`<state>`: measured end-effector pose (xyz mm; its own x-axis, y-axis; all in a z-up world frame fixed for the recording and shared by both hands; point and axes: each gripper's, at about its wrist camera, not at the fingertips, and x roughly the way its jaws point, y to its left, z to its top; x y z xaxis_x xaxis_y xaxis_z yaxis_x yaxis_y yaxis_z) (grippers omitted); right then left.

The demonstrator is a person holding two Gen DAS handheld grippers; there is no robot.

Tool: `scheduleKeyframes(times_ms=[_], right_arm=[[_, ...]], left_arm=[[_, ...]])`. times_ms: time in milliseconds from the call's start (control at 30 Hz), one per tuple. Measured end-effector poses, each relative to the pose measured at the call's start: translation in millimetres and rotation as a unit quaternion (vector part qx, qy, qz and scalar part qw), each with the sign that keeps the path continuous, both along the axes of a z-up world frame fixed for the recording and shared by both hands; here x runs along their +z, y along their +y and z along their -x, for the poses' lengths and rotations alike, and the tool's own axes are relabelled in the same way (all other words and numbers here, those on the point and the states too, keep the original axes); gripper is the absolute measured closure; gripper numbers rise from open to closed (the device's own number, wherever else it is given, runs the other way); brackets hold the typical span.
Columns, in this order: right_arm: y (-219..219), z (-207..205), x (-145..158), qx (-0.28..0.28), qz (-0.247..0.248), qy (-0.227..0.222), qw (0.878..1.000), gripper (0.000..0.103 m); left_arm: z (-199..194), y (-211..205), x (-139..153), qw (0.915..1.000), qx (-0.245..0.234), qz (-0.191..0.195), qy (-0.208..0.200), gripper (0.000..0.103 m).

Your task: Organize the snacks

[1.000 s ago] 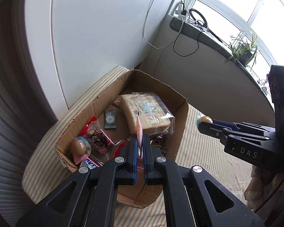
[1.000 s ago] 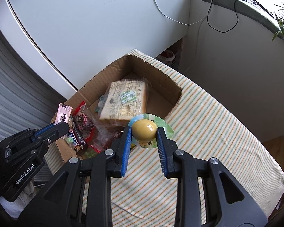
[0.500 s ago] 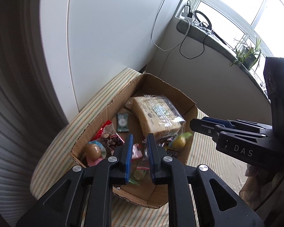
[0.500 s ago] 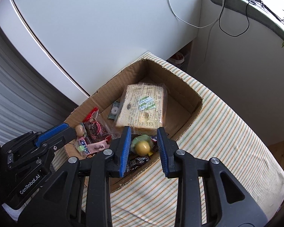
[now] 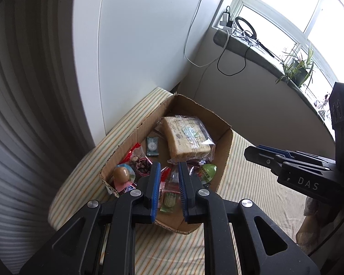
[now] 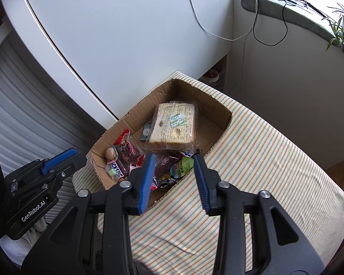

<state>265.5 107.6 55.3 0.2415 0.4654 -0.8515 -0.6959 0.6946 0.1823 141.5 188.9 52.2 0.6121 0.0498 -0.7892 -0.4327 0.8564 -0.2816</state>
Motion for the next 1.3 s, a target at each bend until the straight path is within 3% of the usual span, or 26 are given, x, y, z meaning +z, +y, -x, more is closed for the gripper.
scheduleKeyframes(times_ms=[33, 67, 100, 167, 233, 300, 400, 1300], right_arm=[[-3.9, 2.0, 3.9, -0.002, -0.004, -0.004, 1.000, 0.052], [-7.6, 5.0, 8.2, -0.004, -0.006, -0.008, 1.000, 0.052], [-10.9, 7.8, 12.1, -0.004, -0.008, -0.012, 1.000, 0.052], [-17.1, 14.2, 19.7, -0.002, -0.008, -0.022, 1.000, 0.049], [-22.6, 19.6, 26.3, -0.002, -0.009, -0.031, 0.999, 0.033], [-27.5, 25.4, 32.0, -0.001, -0.013, -0.042, 0.999, 0.026], [-32.8, 33.0, 38.9, 0.000, -0.014, -0.055, 0.998, 0.021], [-60.4, 46.1, 43.5, -0.042, -0.022, -0.049, 0.998, 0.019]], left_arm=[[2.6, -1.5, 2.9, 1.0000, 0.001, -0.002, 0.002, 0.080], [5.3, -2.6, 5.9, 1.0000, 0.003, -0.002, 0.003, 0.066], [8.8, -3.7, 9.8, 1.0000, 0.007, -0.004, 0.001, 0.058], [14.8, -6.7, 16.6, 0.9999, 0.011, -0.008, 0.001, 0.057], [18.8, -10.5, 22.3, 0.9998, 0.013, -0.013, 0.005, 0.053], [23.2, -13.8, 28.1, 0.9996, 0.017, -0.020, 0.005, 0.044], [27.2, -18.9, 35.3, 0.9989, 0.025, -0.039, 0.011, 0.036], [44.1, -30.2, 56.0, 0.9983, 0.033, -0.048, 0.009, 0.035]])
